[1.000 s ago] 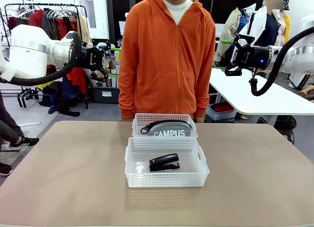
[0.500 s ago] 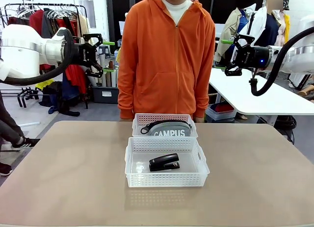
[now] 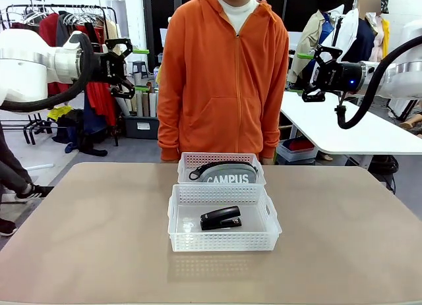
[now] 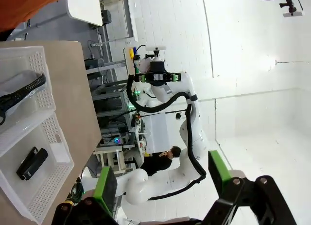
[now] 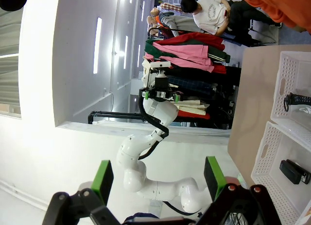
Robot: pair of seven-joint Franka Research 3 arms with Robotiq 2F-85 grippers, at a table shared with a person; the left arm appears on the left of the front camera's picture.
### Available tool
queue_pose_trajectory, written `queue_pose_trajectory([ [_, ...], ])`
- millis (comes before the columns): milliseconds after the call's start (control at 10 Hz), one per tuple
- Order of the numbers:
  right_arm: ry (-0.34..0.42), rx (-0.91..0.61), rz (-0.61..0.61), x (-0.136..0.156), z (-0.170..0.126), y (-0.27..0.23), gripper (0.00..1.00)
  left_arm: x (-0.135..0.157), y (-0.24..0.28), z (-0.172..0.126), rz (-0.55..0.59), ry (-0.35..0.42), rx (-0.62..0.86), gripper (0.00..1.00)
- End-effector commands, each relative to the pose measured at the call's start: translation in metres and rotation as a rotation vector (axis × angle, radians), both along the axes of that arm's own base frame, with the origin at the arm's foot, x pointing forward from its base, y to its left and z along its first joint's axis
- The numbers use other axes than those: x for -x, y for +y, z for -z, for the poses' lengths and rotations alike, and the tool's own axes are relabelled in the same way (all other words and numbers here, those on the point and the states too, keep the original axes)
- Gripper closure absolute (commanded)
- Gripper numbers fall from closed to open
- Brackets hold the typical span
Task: Distribute items into two baskets.
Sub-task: Place the picked Stapler into the Organizing basket as instructed by the person.
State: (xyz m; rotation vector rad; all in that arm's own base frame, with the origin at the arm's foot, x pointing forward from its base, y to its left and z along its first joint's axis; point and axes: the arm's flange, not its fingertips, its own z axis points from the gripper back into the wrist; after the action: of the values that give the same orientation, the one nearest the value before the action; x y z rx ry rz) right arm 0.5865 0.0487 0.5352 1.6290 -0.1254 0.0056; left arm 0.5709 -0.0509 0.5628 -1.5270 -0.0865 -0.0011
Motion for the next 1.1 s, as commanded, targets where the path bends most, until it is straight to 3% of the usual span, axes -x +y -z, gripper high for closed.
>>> queue_pose_trajectory([
  [0, 0.006, -0.009, 0.009, 0.0008, -0.0030, 0.0000, 0.00, 0.0074, 0.0037, -0.0002, -0.002, -0.015, 0.021, 0.00],
  [1000, 0.006, -0.009, 0.009, 0.0008, -0.0030, 0.0000, 0.00, 0.0005, 0.0010, -0.0007, -0.002, -0.001, 0.000, 0.00],
])
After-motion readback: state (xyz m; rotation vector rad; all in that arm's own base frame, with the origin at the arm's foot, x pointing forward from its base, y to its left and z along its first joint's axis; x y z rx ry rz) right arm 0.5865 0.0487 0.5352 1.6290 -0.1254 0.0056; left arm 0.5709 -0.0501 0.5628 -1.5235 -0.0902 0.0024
